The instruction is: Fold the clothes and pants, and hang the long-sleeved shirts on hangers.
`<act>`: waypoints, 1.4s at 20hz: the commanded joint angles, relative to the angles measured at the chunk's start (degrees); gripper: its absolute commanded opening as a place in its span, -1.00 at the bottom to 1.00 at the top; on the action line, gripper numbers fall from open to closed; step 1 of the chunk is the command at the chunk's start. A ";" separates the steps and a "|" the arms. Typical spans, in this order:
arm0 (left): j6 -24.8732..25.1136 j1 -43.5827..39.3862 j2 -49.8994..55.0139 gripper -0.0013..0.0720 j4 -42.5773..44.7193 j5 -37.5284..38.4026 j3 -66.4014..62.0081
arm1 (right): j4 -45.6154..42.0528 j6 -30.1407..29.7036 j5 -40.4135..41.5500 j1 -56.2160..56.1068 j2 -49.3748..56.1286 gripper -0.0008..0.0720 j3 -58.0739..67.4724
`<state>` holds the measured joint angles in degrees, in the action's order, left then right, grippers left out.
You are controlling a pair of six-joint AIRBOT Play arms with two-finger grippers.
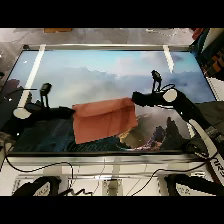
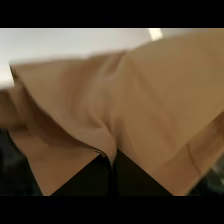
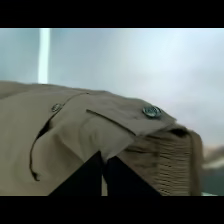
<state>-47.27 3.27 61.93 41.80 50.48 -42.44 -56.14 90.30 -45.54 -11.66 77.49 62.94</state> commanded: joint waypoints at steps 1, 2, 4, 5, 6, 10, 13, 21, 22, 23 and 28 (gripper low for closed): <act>-12.46 -1.46 2.25 -0.90 7.52 13.99 -0.04 | -1.79 -4.31 -13.40 4.35 1.53 -0.91 -0.13; -13.49 -1.64 2.27 -0.90 7.54 18.88 -0.02 | -2.03 -7.17 -18.03 4.09 1.97 -0.91 -0.15; -13.49 -1.88 2.27 -0.90 10.19 21.70 -0.02 | -3.98 -9.07 -24.87 2.73 3.10 -0.91 -0.15; -14.49 -1.86 2.32 -0.90 12.55 21.29 0.00 | -5.66 -9.05 -27.43 1.86 3.78 -0.91 -0.15; -16.98 -1.86 2.36 -0.90 15.21 20.87 0.00 | -7.08 -8.98 -28.37 1.07 4.31 -0.91 -0.33; -26.16 -1.86 2.36 -0.90 22.47 23.15 0.02 | -6.95 -8.94 -28.61 -2.49 5.73 -0.91 -2.36; -27.34 -1.97 2.36 -0.90 16.61 28.39 0.02 | -7.41 -10.08 -27.67 -4.79 6.23 -0.77 -3.23; -27.32 -2.91 2.34 0.96 14.75 31.36 0.00 | -15.15 -9.77 -20.31 -3.65 6.38 0.64 -3.06; -27.32 -2.91 2.34 0.95 14.75 31.34 0.00 | -14.97 -8.61 -19.63 -2.19 6.54 0.63 -2.95; -27.32 -2.91 2.34 0.95 14.75 31.23 0.00 | -14.40 -8.33 -20.98 -0.02 7.34 0.63 -2.12; -27.32 -2.91 2.34 0.95 14.71 31.19 0.00 | 6.25 -18.14 -35.65 12.28 14.51 0.62 4.00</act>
<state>-74.56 0.40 64.25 56.55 81.58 -42.46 -62.35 78.26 -74.72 -5.10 88.86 64.64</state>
